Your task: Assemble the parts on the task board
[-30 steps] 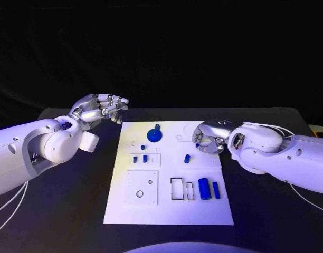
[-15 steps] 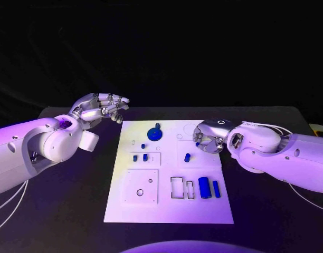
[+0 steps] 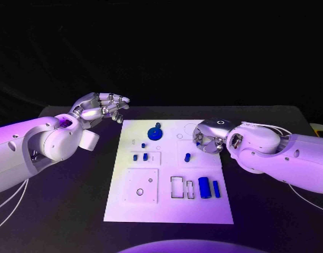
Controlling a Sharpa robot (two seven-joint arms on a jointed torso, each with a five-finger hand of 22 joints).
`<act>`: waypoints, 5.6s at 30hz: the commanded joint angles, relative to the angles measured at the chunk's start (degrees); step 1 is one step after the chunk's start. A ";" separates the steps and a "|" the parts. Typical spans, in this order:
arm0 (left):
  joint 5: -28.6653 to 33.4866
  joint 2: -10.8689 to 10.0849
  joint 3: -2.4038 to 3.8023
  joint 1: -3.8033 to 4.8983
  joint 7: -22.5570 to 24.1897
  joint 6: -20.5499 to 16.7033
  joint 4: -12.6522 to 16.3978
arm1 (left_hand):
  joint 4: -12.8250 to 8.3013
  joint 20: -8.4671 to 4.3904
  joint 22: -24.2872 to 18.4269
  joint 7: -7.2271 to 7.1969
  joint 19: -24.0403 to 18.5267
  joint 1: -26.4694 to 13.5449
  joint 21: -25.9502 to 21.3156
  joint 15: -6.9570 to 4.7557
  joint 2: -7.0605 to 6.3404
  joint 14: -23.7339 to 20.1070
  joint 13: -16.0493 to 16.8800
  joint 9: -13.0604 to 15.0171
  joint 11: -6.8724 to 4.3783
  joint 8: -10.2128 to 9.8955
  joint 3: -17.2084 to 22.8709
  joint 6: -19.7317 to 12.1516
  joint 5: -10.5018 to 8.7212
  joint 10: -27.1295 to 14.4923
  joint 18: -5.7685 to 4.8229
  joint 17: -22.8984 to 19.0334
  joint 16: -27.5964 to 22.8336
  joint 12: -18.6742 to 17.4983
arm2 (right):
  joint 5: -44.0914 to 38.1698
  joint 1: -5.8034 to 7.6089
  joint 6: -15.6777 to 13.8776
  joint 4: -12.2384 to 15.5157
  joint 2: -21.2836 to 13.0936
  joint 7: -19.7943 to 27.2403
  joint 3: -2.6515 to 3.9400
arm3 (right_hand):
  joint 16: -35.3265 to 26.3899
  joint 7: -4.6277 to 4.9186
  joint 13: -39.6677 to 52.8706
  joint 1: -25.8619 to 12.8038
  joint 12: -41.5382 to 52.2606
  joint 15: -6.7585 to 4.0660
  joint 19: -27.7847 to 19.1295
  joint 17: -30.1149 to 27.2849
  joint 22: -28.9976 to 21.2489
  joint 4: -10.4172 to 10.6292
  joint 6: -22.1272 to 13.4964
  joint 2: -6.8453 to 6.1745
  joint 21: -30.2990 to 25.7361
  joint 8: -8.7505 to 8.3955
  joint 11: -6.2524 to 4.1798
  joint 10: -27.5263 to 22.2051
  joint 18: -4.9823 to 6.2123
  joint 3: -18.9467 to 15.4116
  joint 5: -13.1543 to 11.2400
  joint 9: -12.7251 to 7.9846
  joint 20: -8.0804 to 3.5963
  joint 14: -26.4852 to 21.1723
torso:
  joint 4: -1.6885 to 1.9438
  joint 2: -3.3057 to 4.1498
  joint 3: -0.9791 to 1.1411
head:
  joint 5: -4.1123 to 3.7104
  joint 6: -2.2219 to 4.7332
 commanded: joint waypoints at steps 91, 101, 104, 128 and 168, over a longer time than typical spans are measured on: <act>-1.01 3.00 0.01 -0.02 -1.13 0.96 -1.26 | -1.12 0.14 -0.33 0.67 0.68 0.90 -0.51 0.36 0.34 0.15 -0.46 -0.40 0.80 -0.82 0.03 -1.39 0.01 -0.78 0.76 -0.26 -0.46 -1.09 | -0.79 -8.76 -14.88 9.28 8.90 2.86 0.57 | 1.18 0.06 1.21 1.78 0.44 -0.72 1.38 0.65 5.12 -2.13 0.70 2.52 2.40 1.44 -0.22 1.07 -1.40 3.87 -2.27 1.53 -0.51 1.69 | 0.21 -0.25 -0.17 | 8.01 -2.05; -1.01 3.32 0.01 -0.02 -1.16 1.04 -1.37 | -1.15 0.16 -0.33 0.68 0.68 0.89 -0.52 0.39 0.33 0.14 -0.47 -0.41 0.83 -0.82 0.02 -1.42 0.01 -0.83 0.76 -0.27 -0.47 -1.11 | -1.08 -10.34 -14.69 7.98 9.90 3.00 0.33 | 1.22 0.11 1.24 1.70 0.41 -0.69 1.36 0.71 5.10 -2.11 0.65 2.51 2.36 1.44 -0.18 1.03 -1.40 3.89 -2.29 1.56 -0.49 1.70 | 0.11 -0.25 -0.22 | 9.30 -3.11; -1.01 3.35 0.01 -0.01 -1.17 1.10 -1.37 | -1.15 0.16 -0.33 0.68 0.68 0.89 -0.52 0.39 0.33 0.14 -0.47 -0.41 0.83 -0.82 0.02 -1.42 0.01 -0.83 0.76 -0.27 -0.47 -1.11 | -1.28 -10.58 -14.57 7.64 10.08 2.91 0.28 | 1.22 0.11 1.24 1.69 0.41 -0.69 1.36 0.71 5.10 -2.11 0.65 2.51 2.36 1.44 -0.17 1.03 -1.40 3.89 -2.29 1.56 -0.49 1.70 | 0.17 -0.24 -0.21 | 9.45 -3.29; -1.01 3.34 0.00 -0.01 -1.47 1.45 -1.52 | -1.15 0.16 -0.33 0.68 0.68 0.89 -0.52 0.39 0.33 0.14 -0.47 -0.41 0.83 -0.82 0.02 -1.42 0.01 -0.83 0.76 -0.27 -0.47 -1.11 | -1.61 -11.46 -13.05 6.79 10.71 3.10 0.11 | 1.18 0.14 1.28 1.48 0.39 -0.64 1.33 0.53 5.11 -2.03 0.61 2.51 2.34 1.46 -0.14 0.99 -1.39 3.86 -2.33 1.61 -0.45 1.67 | 0.17 -0.25 -0.19 | 10.02 -4.24; -1.02 3.12 0.00 0.00 -1.93 2.16 -1.63 | -1.20 0.24 -0.35 0.73 0.65 0.79 -0.58 0.47 0.38 0.09 -0.51 -0.43 0.89 -0.80 -0.03 -1.48 -0.01 -0.94 0.75 -0.28 -0.49 -1.16 | -3.44 -11.47 -8.64 6.74 10.56 1.87 -0.16 | 0.76 0.73 1.16 -0.81 -1.11 0.03 0.04 -0.93 4.01 -1.17 -1.42 1.10 0.54 0.75 0.68 -1.46 -0.96 3.08 -1.53 1.70 0.12 1.22 | 0.24 -0.25 -0.19 | 10.03 -4.74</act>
